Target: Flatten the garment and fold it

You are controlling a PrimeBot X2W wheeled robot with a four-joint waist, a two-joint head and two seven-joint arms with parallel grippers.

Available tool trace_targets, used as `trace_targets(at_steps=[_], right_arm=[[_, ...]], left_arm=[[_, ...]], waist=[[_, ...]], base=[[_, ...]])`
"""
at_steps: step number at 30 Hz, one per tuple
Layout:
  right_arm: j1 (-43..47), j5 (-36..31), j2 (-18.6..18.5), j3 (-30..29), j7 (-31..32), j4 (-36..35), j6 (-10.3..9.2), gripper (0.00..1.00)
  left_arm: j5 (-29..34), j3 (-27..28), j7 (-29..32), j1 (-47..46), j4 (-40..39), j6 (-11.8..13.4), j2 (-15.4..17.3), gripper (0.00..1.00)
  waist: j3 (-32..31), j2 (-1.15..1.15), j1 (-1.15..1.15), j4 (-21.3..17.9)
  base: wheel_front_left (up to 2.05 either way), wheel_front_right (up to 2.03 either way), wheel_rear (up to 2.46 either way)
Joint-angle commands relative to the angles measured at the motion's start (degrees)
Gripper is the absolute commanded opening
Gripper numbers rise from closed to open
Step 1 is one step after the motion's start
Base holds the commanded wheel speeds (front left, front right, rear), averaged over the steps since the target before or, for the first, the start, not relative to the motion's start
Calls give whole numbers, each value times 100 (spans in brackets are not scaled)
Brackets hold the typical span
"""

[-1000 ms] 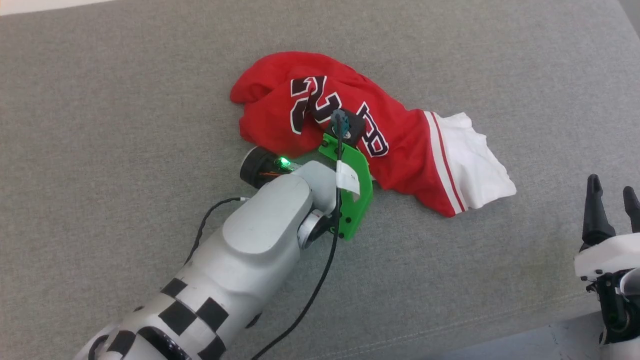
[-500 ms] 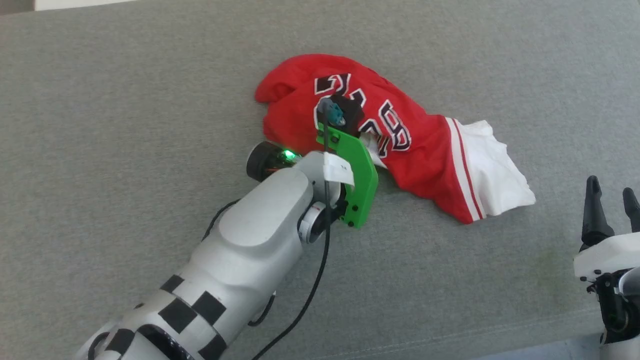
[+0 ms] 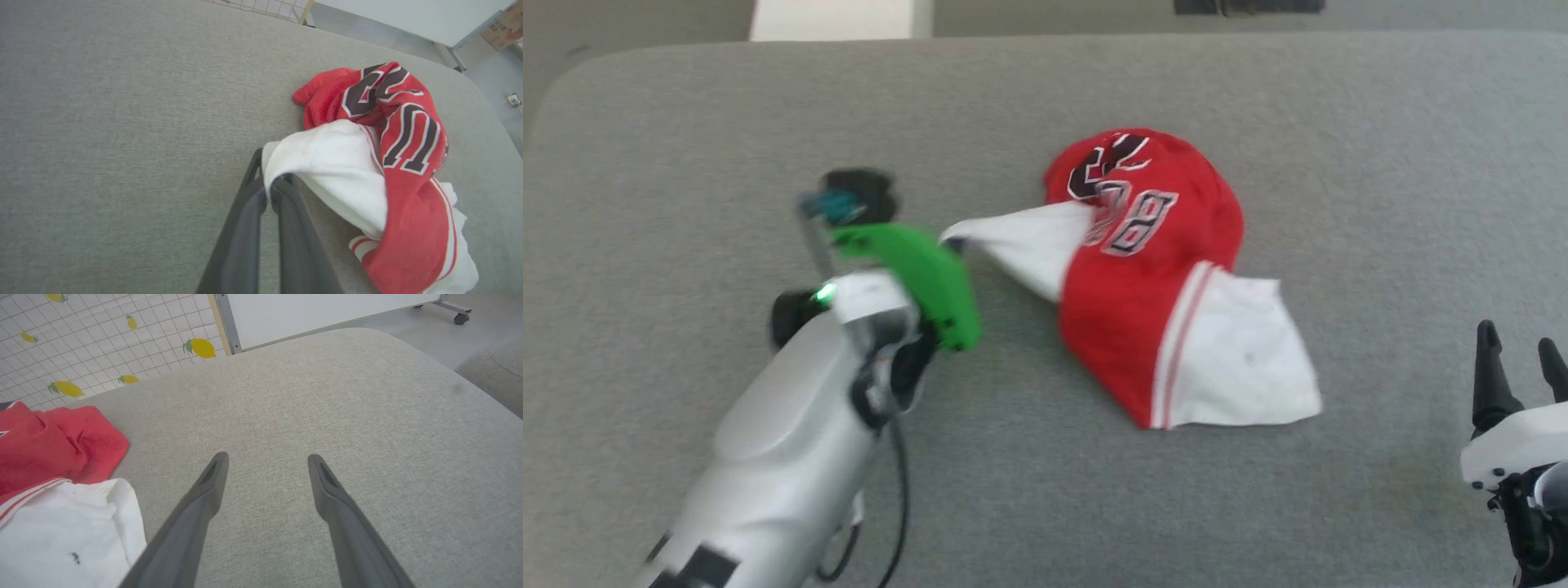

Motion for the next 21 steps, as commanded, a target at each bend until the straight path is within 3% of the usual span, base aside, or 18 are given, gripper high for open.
trace_targets(at_steps=[1, 9, 14, 15, 16, 17, 21], right_arm=[[82, -29, 9, 38, 33, -40, -8, 100], [243, -53, 9, 278, 198, -159, -8, 100], [270, -37, 9, 372, 239, -181, -8, 100], [273, -31, 9, 382, 242, -178, -8, 100], [277, -27, 9, 395, 245, -172, -8, 100], [280, -24, 9, 410, 246, -167, -8, 100], [270, -23, 9, 493, 250, -158, -8, 100]], left_arm=[[-151, 176, -84, 332, -124, 165, 207, 0], [-913, 1107, -308, 2402, -784, 1015, 927, 0], [-1213, 1215, -285, 2996, -889, 1005, 876, 0], [-1255, 1274, -360, 3030, -917, 974, 847, 5], [-1279, 1330, -454, 3052, -962, 921, 830, 92], [-1266, 1361, -535, 3056, -1000, 880, 840, 100], [-1142, 1626, -1168, 3039, -1346, 655, 901, 100]], waist=[[-377, 0, 0, 441], [-520, 0, 0, 736], [-508, 0, 0, 775], [-510, 0, 0, 776], [-518, 0, 0, 776], [-531, 0, 0, 773], [-595, 0, 0, 734]], base=[[0, 0, 0], [0, 0, 0], [0, 0, 0], [0, 0, 0], [0, 0, 0], [0, 0, 0], [0, 0, 0]])
